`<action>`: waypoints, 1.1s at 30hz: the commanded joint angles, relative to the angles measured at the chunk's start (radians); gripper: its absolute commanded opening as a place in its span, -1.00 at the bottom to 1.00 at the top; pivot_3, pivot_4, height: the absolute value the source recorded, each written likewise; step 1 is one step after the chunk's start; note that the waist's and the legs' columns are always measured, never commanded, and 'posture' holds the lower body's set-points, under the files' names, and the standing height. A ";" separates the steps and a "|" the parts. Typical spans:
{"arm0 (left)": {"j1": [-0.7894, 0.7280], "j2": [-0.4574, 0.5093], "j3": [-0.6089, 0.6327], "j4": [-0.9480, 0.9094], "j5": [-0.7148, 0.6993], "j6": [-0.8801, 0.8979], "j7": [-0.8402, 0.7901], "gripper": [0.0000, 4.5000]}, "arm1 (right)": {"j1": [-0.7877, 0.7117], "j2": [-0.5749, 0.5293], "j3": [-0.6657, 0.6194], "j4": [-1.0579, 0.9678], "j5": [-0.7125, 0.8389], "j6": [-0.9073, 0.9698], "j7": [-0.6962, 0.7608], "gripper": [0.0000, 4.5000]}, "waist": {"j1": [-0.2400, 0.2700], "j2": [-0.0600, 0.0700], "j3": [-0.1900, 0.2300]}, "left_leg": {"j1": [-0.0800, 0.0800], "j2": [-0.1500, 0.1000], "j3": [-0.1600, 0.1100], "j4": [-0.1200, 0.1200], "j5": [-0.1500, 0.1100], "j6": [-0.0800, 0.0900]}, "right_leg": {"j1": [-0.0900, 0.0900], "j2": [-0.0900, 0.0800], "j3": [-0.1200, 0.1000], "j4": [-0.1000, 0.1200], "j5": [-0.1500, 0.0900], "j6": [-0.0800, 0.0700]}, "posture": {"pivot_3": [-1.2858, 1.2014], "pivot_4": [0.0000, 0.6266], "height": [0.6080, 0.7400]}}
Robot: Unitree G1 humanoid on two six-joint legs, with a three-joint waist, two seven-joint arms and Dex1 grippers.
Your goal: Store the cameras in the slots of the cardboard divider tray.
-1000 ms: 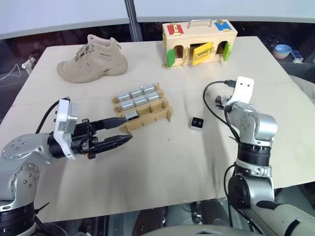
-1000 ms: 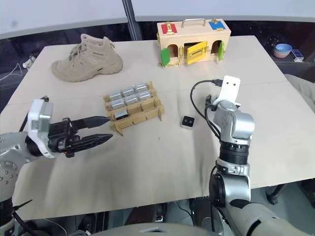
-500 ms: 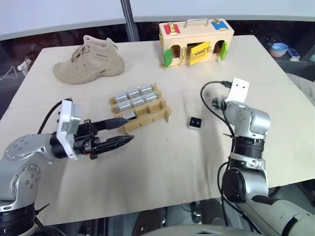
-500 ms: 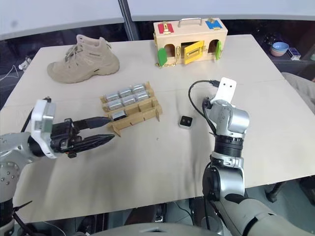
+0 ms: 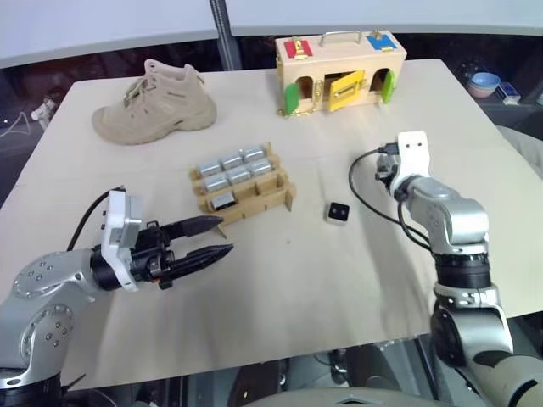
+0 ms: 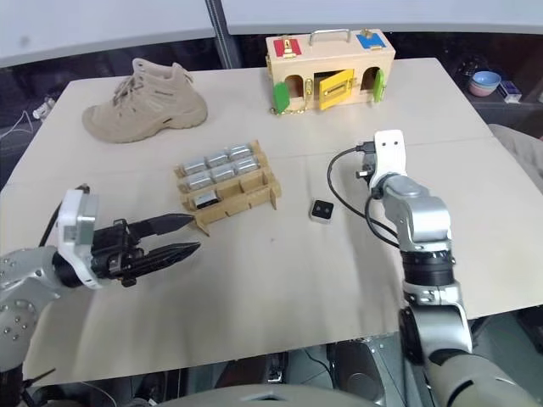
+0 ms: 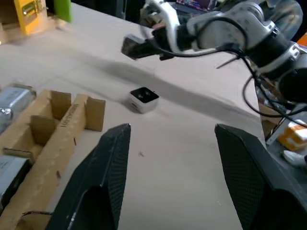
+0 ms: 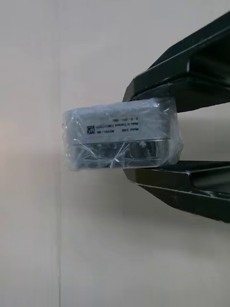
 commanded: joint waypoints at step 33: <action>0.369 -0.090 0.337 0.083 -0.033 -0.197 0.013 0.30 | -0.617 0.315 0.359 1.172 -0.328 -1.201 0.706 -0.64 | 0.000 -0.001 0.000 | -0.003 0.002 -0.006 -0.006 0.001 -0.004 | -0.002 -0.003 -0.006 -0.007 0.000 -0.002 | 0.03 -0.52 1.00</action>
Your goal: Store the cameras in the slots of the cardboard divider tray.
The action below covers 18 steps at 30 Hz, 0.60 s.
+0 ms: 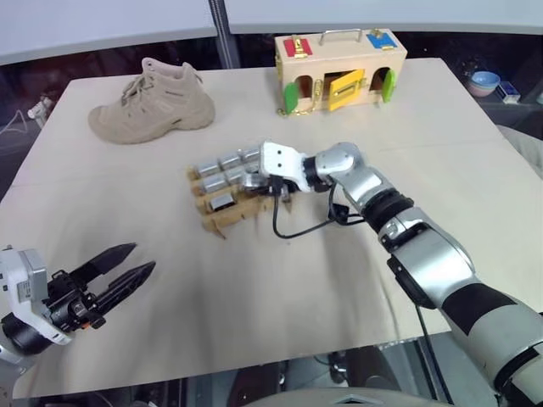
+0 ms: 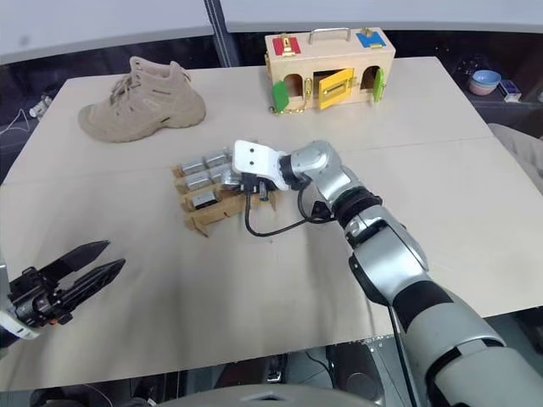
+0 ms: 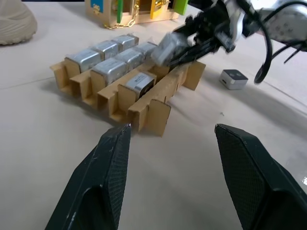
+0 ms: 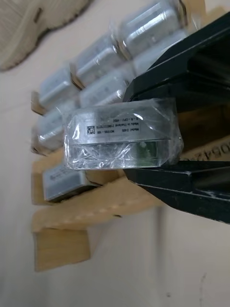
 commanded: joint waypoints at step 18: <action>0.047 -0.018 0.020 -0.020 -0.012 -0.055 -0.030 0.30 | -0.072 0.086 -0.127 0.072 -0.024 -0.046 -0.071 -0.64 | 0.001 0.000 0.000 | 0.002 0.000 0.000 -0.006 0.002 -0.003 | -0.001 0.000 0.000 0.000 0.000 -0.003 | 0.03 -0.52 1.00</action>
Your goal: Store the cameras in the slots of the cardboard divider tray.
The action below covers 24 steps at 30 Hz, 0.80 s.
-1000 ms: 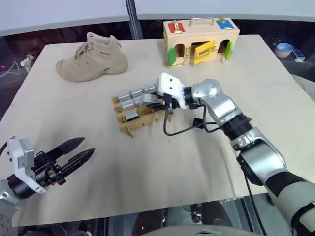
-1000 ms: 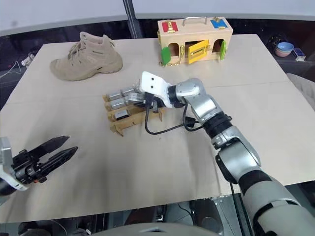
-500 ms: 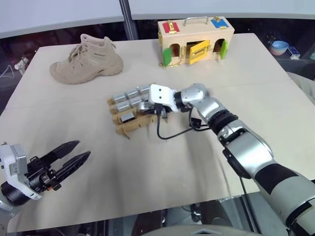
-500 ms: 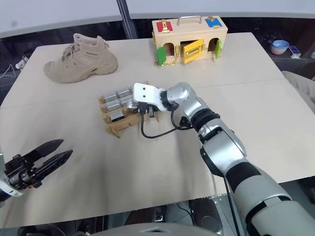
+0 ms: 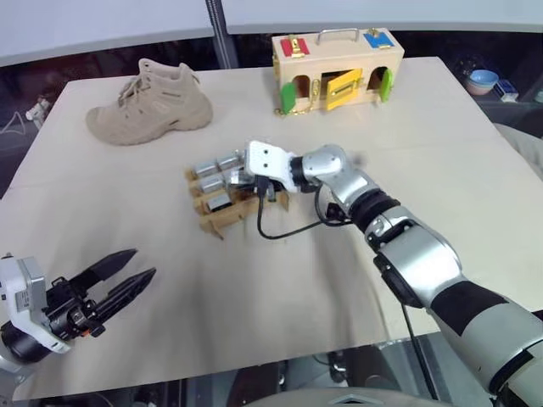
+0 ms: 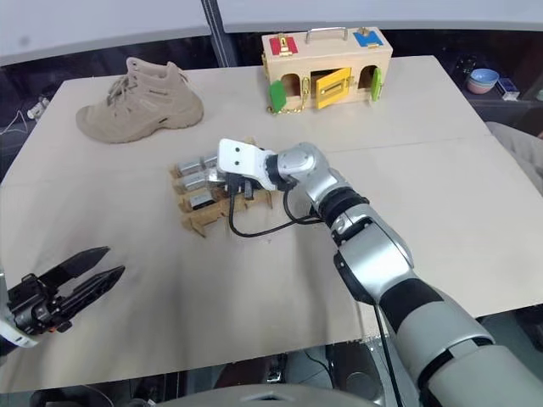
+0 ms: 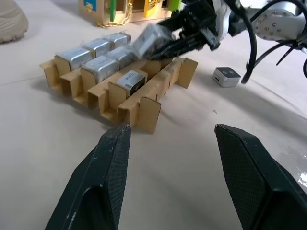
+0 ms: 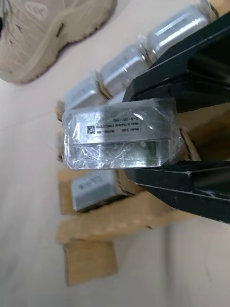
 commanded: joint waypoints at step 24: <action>0.020 -0.010 0.006 -0.011 -0.009 -0.028 -0.022 0.30 | 0.074 0.054 -0.100 -0.056 0.043 0.015 0.005 -0.64 | 0.001 0.000 0.000 | 0.000 0.000 0.000 0.000 0.000 0.000 | 0.000 0.000 0.000 0.000 0.000 0.000 | 0.03 -0.52 1.00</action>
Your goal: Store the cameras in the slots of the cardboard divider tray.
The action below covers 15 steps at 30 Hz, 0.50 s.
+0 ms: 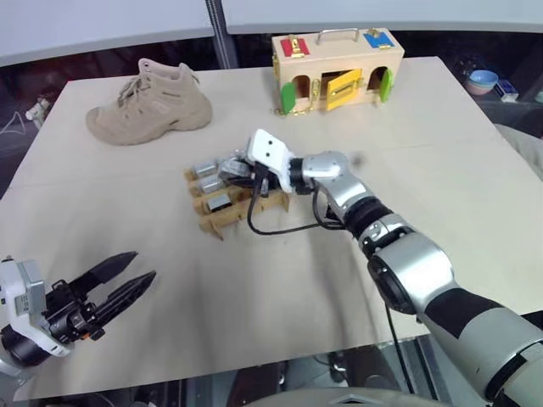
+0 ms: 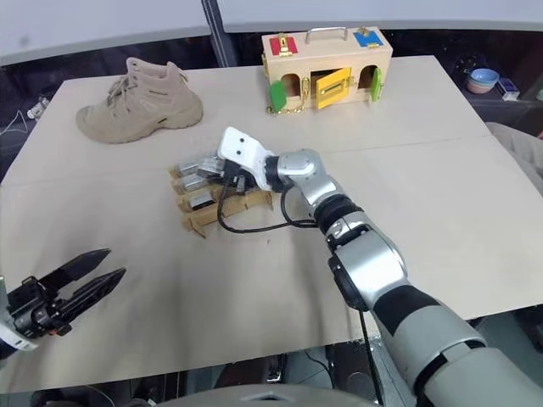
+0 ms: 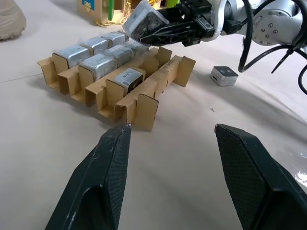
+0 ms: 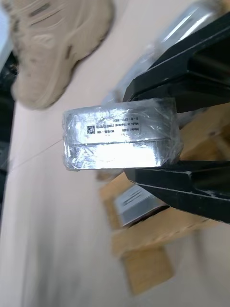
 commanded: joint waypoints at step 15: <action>0.018 -0.010 0.002 -0.011 0.002 -0.037 -0.020 0.30 | 0.010 -0.103 0.142 -0.007 -0.179 -0.121 -0.008 -0.64 | 0.005 -0.001 0.000 | 0.000 -0.001 0.000 0.000 0.000 0.000 | 0.000 0.000 0.000 0.000 0.000 0.000 | 0.03 -0.52 1.00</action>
